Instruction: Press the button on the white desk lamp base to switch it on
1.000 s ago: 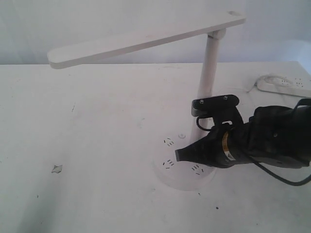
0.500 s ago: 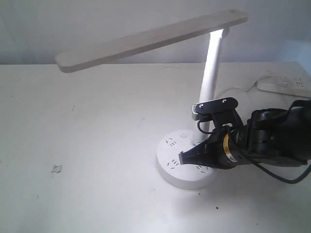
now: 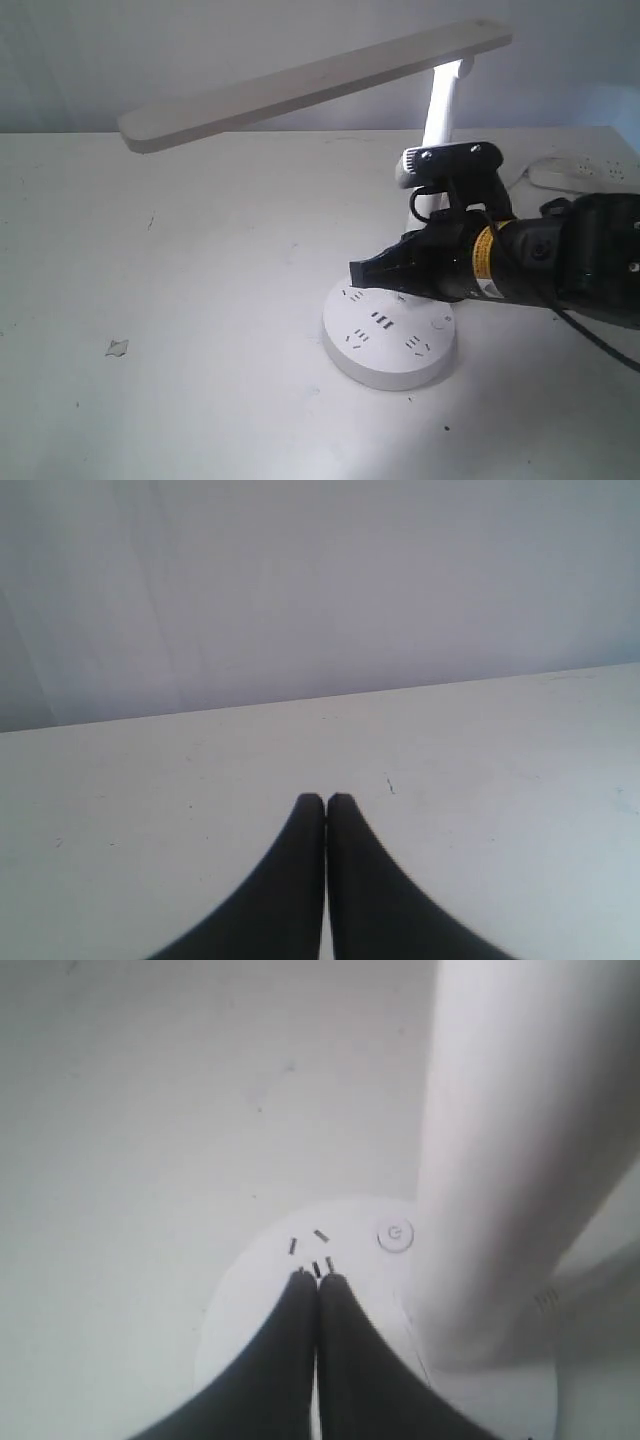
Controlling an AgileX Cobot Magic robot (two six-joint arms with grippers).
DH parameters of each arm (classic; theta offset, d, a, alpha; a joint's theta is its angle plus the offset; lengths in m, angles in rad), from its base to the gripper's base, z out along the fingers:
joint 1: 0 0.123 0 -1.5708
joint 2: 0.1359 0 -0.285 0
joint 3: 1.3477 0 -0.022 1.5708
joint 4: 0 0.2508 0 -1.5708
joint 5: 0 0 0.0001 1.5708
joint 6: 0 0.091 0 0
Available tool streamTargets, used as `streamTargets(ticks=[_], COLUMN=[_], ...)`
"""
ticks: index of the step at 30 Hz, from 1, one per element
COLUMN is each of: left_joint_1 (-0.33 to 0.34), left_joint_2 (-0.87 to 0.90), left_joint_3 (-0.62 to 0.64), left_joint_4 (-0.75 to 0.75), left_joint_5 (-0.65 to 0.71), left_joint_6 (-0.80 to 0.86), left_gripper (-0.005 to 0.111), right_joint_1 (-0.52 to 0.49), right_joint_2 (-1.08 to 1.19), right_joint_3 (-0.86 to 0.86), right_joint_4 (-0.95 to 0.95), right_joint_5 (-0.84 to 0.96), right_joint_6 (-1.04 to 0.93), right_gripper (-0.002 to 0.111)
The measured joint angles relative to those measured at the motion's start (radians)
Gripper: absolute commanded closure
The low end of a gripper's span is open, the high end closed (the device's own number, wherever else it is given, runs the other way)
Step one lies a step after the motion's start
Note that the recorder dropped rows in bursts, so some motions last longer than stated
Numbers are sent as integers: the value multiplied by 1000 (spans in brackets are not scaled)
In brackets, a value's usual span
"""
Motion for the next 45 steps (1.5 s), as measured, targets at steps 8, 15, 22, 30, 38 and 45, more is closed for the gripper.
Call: streamTargets(ticks=[8,15,22,30,38,45], left_joint_1=[0,0,0,0,2,2], left_joint_2=[0,0,0,0,0,0], left_joint_3=[0,0,0,0,0,0], left_joint_4=[0,0,0,0,0,0], left_joint_5=[0,0,0,0,-1,1], left_joint_6=[0,0,0,0,0,0], left_gripper=[107,107,107,107,107,107], right_joint_1=[0,0,0,0,0,0], right_joint_2=[-275,-636,-1039,-1440,-1486,-1486], right_joint_3=[178,322,387,397,397,446], right_joint_4=[0,0,0,-9,-24,187], right_joint_5=[-4,-2,6,93,121,505], right_joint_6=[-9,-63,-155,-165,-167,11], right_gripper=[108,108,108,108,108,108])
